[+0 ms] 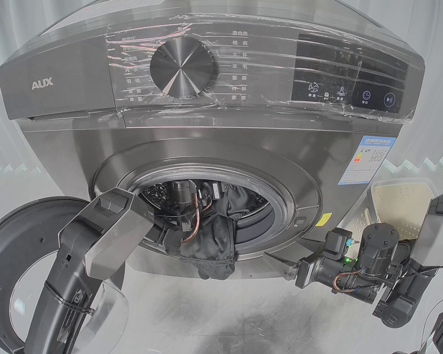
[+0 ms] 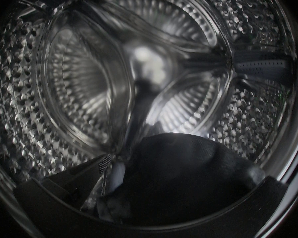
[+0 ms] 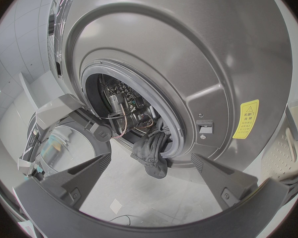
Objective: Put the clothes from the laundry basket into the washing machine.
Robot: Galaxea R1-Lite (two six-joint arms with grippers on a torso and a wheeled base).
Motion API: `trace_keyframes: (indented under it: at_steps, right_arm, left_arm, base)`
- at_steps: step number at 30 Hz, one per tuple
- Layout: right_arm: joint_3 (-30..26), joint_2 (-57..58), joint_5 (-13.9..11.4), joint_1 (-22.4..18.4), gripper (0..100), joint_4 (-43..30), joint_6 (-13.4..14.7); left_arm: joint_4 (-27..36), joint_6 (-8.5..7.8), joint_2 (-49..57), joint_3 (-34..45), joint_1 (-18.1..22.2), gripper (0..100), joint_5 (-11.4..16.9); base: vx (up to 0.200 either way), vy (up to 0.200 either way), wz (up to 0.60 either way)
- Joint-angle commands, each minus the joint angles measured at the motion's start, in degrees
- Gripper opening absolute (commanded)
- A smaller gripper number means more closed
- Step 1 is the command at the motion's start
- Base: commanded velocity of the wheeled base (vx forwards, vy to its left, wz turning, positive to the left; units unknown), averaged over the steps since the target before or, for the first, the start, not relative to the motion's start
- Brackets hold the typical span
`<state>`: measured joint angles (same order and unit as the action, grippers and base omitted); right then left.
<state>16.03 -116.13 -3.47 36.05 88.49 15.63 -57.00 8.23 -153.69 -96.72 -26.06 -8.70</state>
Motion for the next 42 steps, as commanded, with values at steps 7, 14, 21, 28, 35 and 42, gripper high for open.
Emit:
trace_keyframes:
  at_steps: [7,14,21,28,35,42]
  right_arm:
    - [0.0,0.1,0.0,0.1,100,0.0,0.0]
    - [0.0,0.1,0.1,0.2,100,0.0,0.0]
    - [0.0,0.2,0.0,0.2,100,0.1,0.0]
    - [0.1,0.2,0.0,0.2,100,0.1,0.0]
    - [0.1,0.2,0.0,0.2,100,0.1,0.0]
    - [0.1,0.1,0.0,0.3,100,0.0,0.0]
  left_arm:
    - [4.2,0.38,14.4,24.6,-3.6,100,6.2]
    - [4.6,-1.72,13.9,27.7,-4.5,100,7.0]
    - [4.5,-2.60,12.3,28.2,-4.7,100,7.0]
    - [4.0,-3.75,9.6,28.2,-4.3,0,7.0]
    - [3.5,-3.92,8.7,27.6,-4.0,0,6.9]
    - [1.2,-3.13,8.8,23.4,-3.1,0,6.0]
  base:
    - [0.000,0.000,0.00]
    - [0.000,0.000,0.00]
    - [0.000,0.000,0.00]
    - [0.000,0.000,0.00]
    - [0.000,0.000,0.00]
    - [0.000,0.000,0.00]
